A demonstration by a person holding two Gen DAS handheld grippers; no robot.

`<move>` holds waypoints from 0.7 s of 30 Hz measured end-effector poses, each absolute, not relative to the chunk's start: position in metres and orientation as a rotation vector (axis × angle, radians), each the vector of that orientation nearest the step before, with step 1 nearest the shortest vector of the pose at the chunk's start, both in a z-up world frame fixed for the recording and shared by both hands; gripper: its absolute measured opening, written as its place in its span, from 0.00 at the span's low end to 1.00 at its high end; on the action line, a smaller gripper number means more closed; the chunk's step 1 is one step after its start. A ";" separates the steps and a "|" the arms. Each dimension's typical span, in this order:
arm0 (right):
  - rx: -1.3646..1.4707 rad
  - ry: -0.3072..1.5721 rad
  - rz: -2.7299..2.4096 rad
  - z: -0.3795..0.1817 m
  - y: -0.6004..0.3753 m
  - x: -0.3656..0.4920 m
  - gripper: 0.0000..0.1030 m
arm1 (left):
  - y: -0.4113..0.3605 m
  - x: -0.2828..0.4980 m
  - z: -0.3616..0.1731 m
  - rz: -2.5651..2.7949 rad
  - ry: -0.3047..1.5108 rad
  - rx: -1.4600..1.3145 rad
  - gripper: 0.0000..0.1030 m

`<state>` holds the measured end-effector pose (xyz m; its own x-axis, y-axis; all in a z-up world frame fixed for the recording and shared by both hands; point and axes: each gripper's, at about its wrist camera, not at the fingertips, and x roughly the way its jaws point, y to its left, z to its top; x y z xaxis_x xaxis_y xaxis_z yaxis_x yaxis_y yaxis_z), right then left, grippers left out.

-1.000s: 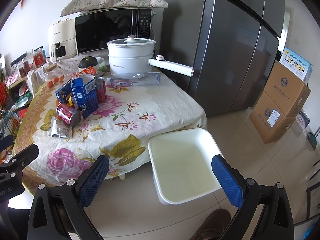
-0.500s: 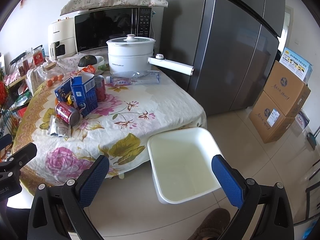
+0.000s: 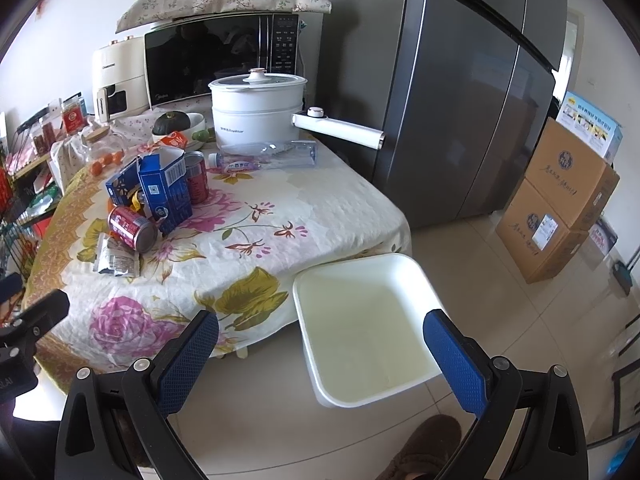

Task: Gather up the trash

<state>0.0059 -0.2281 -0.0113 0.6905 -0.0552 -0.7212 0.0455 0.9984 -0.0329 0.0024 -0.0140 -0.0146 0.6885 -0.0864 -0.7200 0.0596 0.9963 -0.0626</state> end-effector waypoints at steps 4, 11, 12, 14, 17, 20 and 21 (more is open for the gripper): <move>0.036 0.825 -0.048 -0.010 -0.233 0.013 1.00 | -0.014 0.006 -0.015 -0.098 0.823 -0.041 1.00; 0.059 0.839 -0.050 0.002 -0.241 0.032 1.00 | -0.002 0.026 -0.016 -0.113 0.861 -0.092 1.00; 0.054 0.842 -0.047 0.004 -0.242 0.037 1.00 | 0.001 0.029 -0.016 -0.108 0.864 -0.099 1.00; 0.039 0.855 -0.038 0.007 -0.241 0.046 1.00 | 0.007 0.036 -0.015 -0.101 0.868 -0.124 1.00; 0.026 0.880 -0.002 0.010 -0.236 0.062 1.00 | 0.018 0.047 -0.014 -0.114 0.857 -0.179 1.00; 0.013 0.882 0.021 0.012 -0.231 0.077 1.00 | 0.021 0.059 -0.013 -0.144 0.843 -0.169 1.00; 0.010 0.883 0.028 0.011 -0.229 0.083 1.00 | 0.021 0.062 -0.012 -0.159 0.835 -0.142 1.00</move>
